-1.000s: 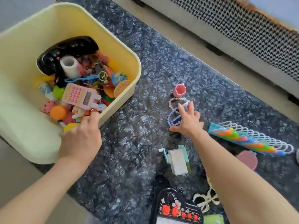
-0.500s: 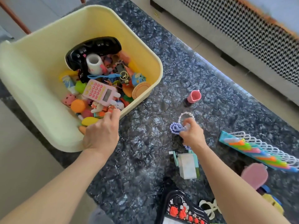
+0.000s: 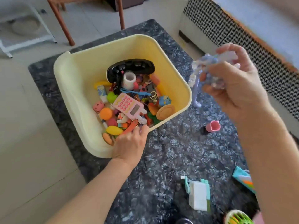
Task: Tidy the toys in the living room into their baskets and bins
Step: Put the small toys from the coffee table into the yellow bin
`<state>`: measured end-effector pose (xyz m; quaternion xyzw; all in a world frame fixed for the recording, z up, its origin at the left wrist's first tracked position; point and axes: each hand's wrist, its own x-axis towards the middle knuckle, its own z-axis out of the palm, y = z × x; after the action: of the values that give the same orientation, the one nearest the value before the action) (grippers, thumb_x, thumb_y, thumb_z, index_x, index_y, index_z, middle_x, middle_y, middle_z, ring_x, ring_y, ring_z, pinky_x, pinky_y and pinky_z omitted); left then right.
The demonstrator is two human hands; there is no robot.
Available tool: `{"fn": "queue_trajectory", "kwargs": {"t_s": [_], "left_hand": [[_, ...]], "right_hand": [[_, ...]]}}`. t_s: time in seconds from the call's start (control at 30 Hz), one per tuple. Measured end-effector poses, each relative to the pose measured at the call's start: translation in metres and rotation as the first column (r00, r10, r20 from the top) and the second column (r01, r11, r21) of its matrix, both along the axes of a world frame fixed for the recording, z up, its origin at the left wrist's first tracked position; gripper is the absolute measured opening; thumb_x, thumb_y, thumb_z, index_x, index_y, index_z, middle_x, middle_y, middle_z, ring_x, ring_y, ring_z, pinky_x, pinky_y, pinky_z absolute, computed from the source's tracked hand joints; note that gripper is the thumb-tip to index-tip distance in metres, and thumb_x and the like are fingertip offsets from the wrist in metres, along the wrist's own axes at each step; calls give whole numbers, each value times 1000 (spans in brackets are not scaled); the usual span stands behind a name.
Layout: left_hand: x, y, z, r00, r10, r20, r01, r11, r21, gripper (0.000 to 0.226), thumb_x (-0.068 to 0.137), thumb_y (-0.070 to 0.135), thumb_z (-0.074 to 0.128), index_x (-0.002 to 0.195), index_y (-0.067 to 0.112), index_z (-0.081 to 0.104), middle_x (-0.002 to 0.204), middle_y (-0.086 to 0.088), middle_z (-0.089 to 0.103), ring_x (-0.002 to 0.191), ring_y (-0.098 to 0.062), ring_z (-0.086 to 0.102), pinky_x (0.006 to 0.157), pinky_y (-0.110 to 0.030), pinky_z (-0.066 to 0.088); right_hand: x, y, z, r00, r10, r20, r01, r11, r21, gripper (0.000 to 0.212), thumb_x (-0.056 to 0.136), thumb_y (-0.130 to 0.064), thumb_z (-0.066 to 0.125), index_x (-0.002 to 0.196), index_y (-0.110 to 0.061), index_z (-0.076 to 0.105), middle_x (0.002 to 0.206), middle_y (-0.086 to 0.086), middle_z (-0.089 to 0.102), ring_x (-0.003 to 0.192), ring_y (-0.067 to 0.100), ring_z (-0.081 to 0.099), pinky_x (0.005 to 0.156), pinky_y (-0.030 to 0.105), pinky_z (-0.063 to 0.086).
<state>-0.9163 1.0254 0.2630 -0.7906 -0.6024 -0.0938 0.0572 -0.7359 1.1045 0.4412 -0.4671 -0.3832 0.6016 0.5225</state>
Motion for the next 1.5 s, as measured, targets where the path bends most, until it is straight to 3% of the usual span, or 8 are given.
{"fn": "queue_trajectory", "kwargs": {"t_s": [0.27, 0.43, 0.57, 0.7, 0.8, 0.9, 1.2, 1.5], "left_hand": [[0, 1, -1, 999, 24, 30, -24, 999, -31, 20, 64, 5, 69, 83, 11, 63, 55, -4, 56, 35, -19, 52, 31, -19, 34], [1, 0, -5, 999, 9, 34, -8, 1000, -30, 33, 62, 6, 71, 89, 11, 53, 58, -3, 57, 39, -19, 55, 33, -20, 36], [0, 1, -3, 1000, 6, 11, -6, 1000, -26, 33, 63, 8, 70, 91, 11, 53, 57, -3, 58, 37, -17, 53, 32, -20, 36], [0, 0, 1, 1000, -13, -5, 13, 1000, 2, 13, 79, 6, 51, 84, 8, 63, 54, -3, 55, 32, -18, 48, 30, -20, 33], [2, 0, 2, 1000, -9, -16, 8, 1000, -20, 15, 72, 2, 58, 85, 5, 64, 53, -5, 54, 31, -23, 48, 28, -22, 33], [4, -1, 6, 998, 18, -52, -20, 999, -30, 18, 64, -1, 69, 80, 5, 64, 51, -6, 53, 30, -25, 47, 31, -21, 34], [4, -1, 6, 998, 14, -65, -15, 1000, -23, 13, 69, 2, 65, 79, 8, 59, 52, -5, 53, 32, -24, 50, 30, -21, 33], [4, -2, 5, 989, 20, -146, -15, 999, 32, 10, 71, 14, 56, 73, 19, 64, 48, 4, 52, 30, -14, 46, 33, -19, 32]], "right_hand": [[-74, 95, -84, 996, -84, -6, 77, 945, -317, 21, 86, -1, 60, 102, -13, 53, 112, 12, 46, 93, 25, 55, 62, 30, 57], [-71, 96, -105, 994, 109, -26, -109, 904, -412, 74, 87, -25, 64, 147, -20, 22, 149, 11, 28, 128, 36, 40, 97, 45, 45], [-25, 74, -94, 987, -153, 51, 158, 980, -117, 38, 91, -21, 59, 126, -12, 52, 112, 7, 61, 101, 25, 63, 88, 33, 51], [61, 43, -111, 664, -571, 483, 582, 800, 145, 17, 80, -17, 53, 95, -16, 62, 87, 6, 67, 78, 16, 62, 73, 29, 50], [107, 18, -155, 458, -106, 883, 461, 877, -134, 39, 87, -19, 52, 125, -11, 53, 118, 9, 61, 102, 20, 57, 86, 27, 42], [117, -2, -195, 410, 256, 875, 238, 897, -373, 56, 91, -18, 54, 142, -13, 33, 135, 9, 46, 120, 24, 47, 98, 33, 39], [114, -17, -230, 152, 293, 944, 180, 931, -318, 33, 94, -15, 48, 127, -8, 48, 136, 14, 30, 114, 36, 46, 95, 39, 40], [43, -40, -132, 543, -340, 768, 181, 940, 288, 39, 80, -12, 69, 116, -17, 55, 111, -2, 54, 79, -4, 57, 71, 5, 45]]}}
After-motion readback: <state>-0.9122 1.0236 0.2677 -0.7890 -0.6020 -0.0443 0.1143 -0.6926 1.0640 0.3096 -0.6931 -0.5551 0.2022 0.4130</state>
